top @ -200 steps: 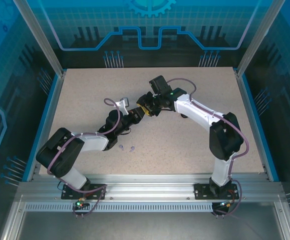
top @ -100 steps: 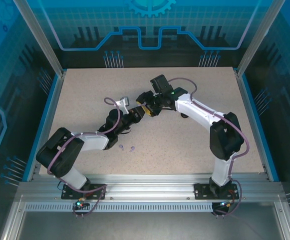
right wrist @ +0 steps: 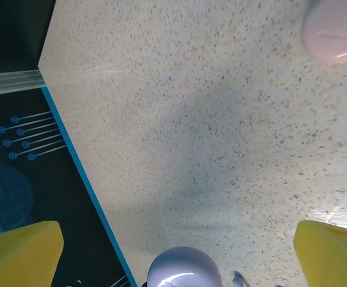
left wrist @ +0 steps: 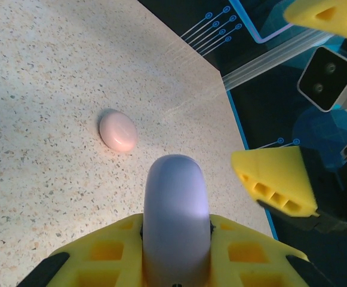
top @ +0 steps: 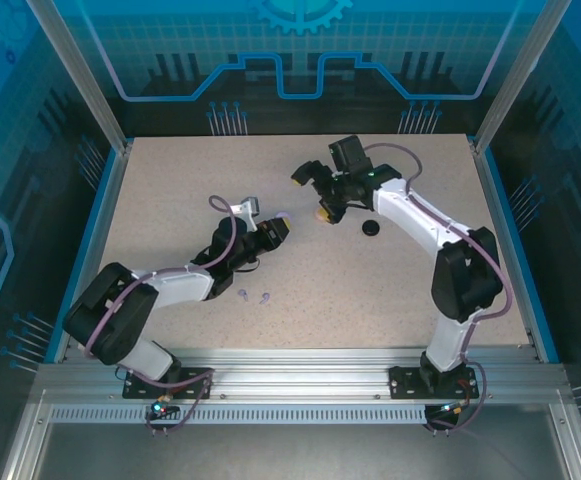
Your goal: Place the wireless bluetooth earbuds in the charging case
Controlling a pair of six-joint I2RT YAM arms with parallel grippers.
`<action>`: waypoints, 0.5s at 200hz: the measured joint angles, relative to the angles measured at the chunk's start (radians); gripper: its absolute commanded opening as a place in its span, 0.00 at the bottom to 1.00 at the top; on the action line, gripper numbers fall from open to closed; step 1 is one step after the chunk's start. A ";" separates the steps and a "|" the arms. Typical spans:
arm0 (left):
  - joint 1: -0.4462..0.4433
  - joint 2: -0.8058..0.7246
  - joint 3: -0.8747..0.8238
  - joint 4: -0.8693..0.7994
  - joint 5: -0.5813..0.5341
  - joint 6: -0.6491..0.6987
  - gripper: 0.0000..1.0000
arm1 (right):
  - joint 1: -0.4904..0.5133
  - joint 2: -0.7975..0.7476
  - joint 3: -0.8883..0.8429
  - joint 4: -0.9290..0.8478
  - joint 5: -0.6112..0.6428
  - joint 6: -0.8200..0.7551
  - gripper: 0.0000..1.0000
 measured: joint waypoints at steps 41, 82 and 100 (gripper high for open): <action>0.000 -0.066 0.015 -0.105 0.039 0.063 0.00 | -0.012 -0.093 -0.041 -0.036 0.056 -0.104 1.00; 0.000 -0.125 0.047 -0.204 0.087 0.146 0.00 | -0.013 -0.197 -0.182 -0.061 0.133 -0.235 1.00; 0.000 -0.134 0.068 -0.237 0.115 0.182 0.00 | -0.013 -0.250 -0.267 -0.062 0.167 -0.297 1.00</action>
